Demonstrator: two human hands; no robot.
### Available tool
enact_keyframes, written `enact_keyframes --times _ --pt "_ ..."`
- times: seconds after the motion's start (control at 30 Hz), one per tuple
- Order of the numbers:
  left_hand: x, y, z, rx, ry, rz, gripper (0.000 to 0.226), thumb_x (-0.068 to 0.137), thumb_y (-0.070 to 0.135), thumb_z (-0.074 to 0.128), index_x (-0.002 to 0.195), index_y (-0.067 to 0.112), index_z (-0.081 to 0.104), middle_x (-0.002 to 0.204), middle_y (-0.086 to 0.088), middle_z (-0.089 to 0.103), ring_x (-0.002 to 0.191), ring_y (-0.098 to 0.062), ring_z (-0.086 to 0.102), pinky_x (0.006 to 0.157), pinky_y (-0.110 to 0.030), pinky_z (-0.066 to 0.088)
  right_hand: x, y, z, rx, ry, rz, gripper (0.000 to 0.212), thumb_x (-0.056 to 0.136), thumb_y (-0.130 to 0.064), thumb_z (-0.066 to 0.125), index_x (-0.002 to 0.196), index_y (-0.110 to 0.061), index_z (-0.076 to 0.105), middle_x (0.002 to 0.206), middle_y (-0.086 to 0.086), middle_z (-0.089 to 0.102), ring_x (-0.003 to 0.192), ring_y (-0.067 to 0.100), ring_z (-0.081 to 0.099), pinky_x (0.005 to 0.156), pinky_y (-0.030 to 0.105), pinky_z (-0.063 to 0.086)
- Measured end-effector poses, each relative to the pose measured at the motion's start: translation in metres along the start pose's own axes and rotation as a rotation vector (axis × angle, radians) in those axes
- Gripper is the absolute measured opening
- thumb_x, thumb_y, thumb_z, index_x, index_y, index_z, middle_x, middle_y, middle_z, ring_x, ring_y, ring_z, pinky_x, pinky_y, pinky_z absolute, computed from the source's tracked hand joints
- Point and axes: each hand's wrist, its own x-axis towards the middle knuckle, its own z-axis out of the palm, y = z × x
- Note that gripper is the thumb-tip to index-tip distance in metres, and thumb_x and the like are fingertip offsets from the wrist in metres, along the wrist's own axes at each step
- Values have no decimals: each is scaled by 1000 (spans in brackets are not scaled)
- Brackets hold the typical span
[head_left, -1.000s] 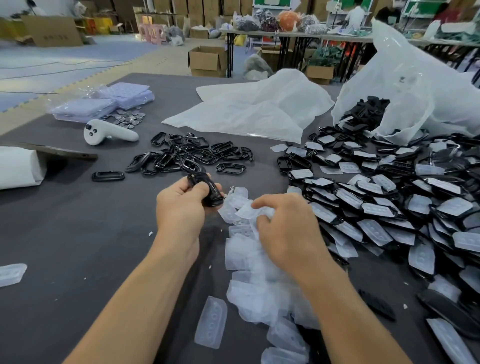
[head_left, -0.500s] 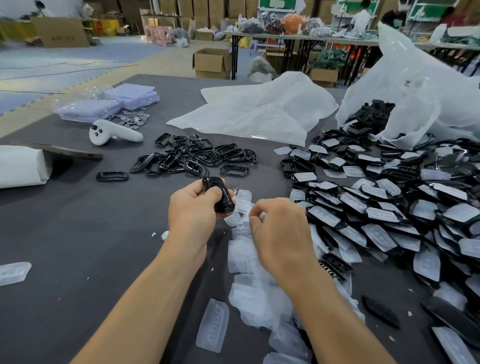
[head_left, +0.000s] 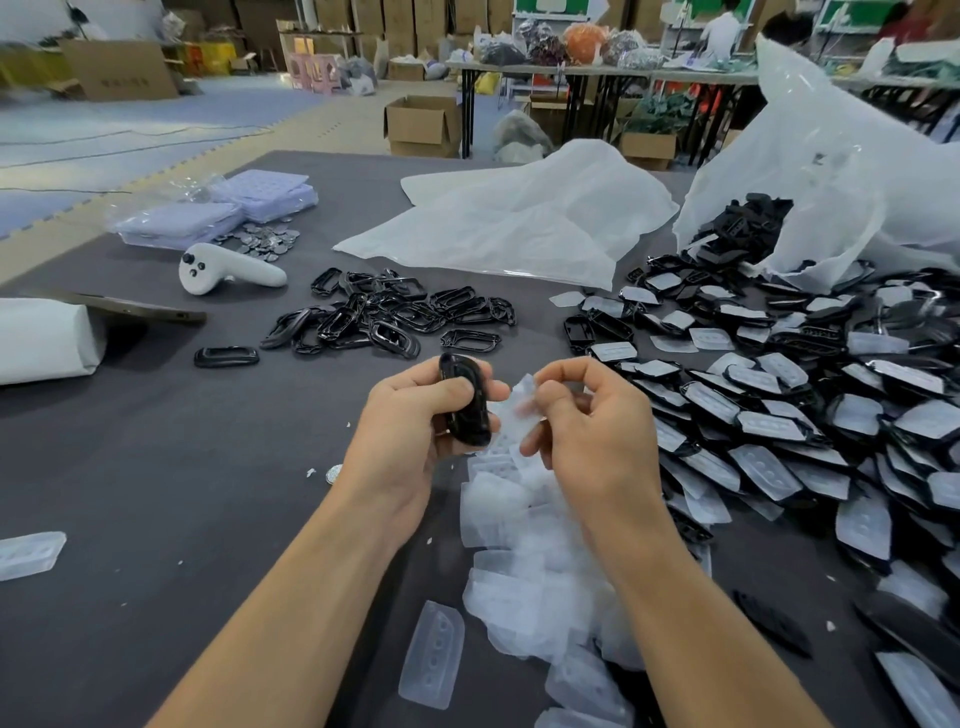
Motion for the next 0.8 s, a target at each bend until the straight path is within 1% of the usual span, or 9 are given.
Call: enact_keyframes --times 0.07,0.17,0.3,0.37,0.43,0.57,0.67,0.73,0.8 --pt "-1 0 1 54 -55 -26 32 96 3 55 86 19 81 101 -8 80 65 -17 70 56 -23 55 1 2 0 5 -3 2 24 96 -13 58 91 -32 71 72 0 75 54 18 70 58 33 47" --pt "-3 0 5 131 -58 -58 30 94 1 56 91 17 82 101 -8 80 65 -16 70 54 -22 53 2 3 -1 2 -7 24 23 96 -14 62 96 -31 76 67 0 75 60 13 71 65 34 50" --pt "-1 -3 7 132 26 -77 29 93 -1 60 91 16 83 86 -7 78 66 -18 69 52 -23 54 1 -3 0 86 -16 70 21 94 -8 66 89 -24 79 68 2 75 57 11 68 55 24 50" --pt "0 -5 8 133 41 -65 29 93 -2 61 91 16 83 82 -8 77 66 -17 68 53 -25 55 0 -6 0 132 -28 88 20 93 -6 66 85 -20 78 67 3 75 56 11 67 52 21 49" --pt "-1 -7 9 156 51 -36 28 94 -1 61 91 17 83 81 -8 77 67 -17 67 54 -25 55 -1 -8 -1 148 -50 99 19 92 -6 67 82 -18 77 66 4 74 56 13 66 50 21 48" --pt "0 -8 7 236 100 21 31 92 -1 60 89 21 83 73 -3 73 61 -14 60 52 -23 50 -2 -11 -3 165 -109 76 15 87 -7 74 76 -16 77 62 2 70 53 12 65 51 19 47" --pt "1 -8 6 284 118 112 34 91 -2 62 87 25 83 74 -2 76 64 -12 62 56 -23 52 -1 -12 -6 196 -145 62 11 85 -7 78 77 -15 78 64 2 70 52 11 62 52 17 46" --pt "2 -7 5 360 125 214 31 88 7 64 87 32 82 73 0 77 65 -10 64 59 -23 54 0 -12 -6 163 -148 52 11 85 -8 79 78 -17 79 66 0 72 55 10 62 54 18 47" --pt "1 -7 4 472 101 287 28 83 19 62 88 39 80 74 4 78 68 -10 68 68 -33 59 0 -10 -8 58 -159 16 14 85 -7 77 80 -20 80 68 -3 73 59 7 62 58 19 49"
